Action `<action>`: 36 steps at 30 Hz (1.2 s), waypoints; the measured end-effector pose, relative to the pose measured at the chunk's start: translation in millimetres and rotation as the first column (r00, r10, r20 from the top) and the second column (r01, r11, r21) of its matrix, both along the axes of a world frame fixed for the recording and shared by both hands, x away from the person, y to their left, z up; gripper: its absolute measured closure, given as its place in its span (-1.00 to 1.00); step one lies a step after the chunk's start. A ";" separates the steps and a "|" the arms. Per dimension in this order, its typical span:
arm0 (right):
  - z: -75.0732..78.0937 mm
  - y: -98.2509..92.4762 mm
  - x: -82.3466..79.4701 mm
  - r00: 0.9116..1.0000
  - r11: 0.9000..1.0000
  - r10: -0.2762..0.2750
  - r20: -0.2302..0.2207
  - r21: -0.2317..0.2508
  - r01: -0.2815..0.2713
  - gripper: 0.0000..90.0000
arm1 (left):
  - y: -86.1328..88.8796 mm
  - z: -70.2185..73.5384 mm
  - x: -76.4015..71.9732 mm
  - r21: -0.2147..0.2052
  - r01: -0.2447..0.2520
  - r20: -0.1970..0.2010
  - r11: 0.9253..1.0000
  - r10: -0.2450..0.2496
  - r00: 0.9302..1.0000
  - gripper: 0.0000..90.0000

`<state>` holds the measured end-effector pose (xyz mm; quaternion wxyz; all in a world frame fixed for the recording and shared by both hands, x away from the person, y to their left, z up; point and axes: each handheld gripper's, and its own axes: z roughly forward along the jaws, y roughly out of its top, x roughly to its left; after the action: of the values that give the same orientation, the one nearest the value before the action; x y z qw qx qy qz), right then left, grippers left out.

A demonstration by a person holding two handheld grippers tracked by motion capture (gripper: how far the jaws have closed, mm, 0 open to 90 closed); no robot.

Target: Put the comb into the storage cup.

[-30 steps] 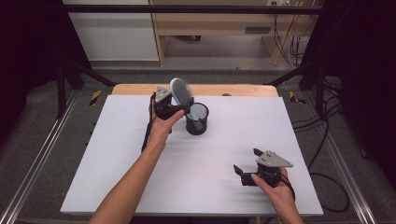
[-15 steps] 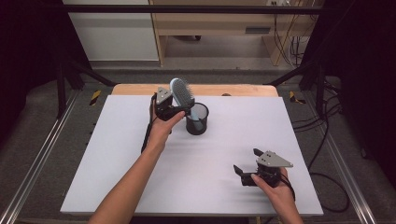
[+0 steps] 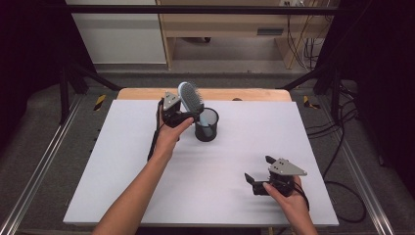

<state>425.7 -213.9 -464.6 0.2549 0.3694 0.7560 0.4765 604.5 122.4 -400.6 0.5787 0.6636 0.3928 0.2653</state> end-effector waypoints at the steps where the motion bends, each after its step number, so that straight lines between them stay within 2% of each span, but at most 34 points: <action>1: 0.0 0.0 0.0 1.000 1.000 -0.001 0.000 0.000 0.001 -0.92 | 0.2 -0.4 -0.9 -0.001 0.001 0.002 1.000 -0.001 1.000 -0.93; 26: 0.9 1.0 -0.7 1.000 1.000 0.002 0.005 -0.006 -0.002 -0.93 | 10.1 -3.7 -23.1 0.019 0.009 0.000 1.000 -0.009 1.000 -0.93; 36: 0.9 0.9 -0.2 1.000 1.000 0.006 0.006 -0.013 -0.006 -0.92 | 22.7 -2.4 -40.5 0.035 0.009 -0.012 0.999 -0.008 1.000 -0.93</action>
<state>425.5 -213.0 -463.8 0.2583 0.3639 0.7595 0.4733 564.1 145.1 -403.0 0.5658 0.6769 0.3887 0.2656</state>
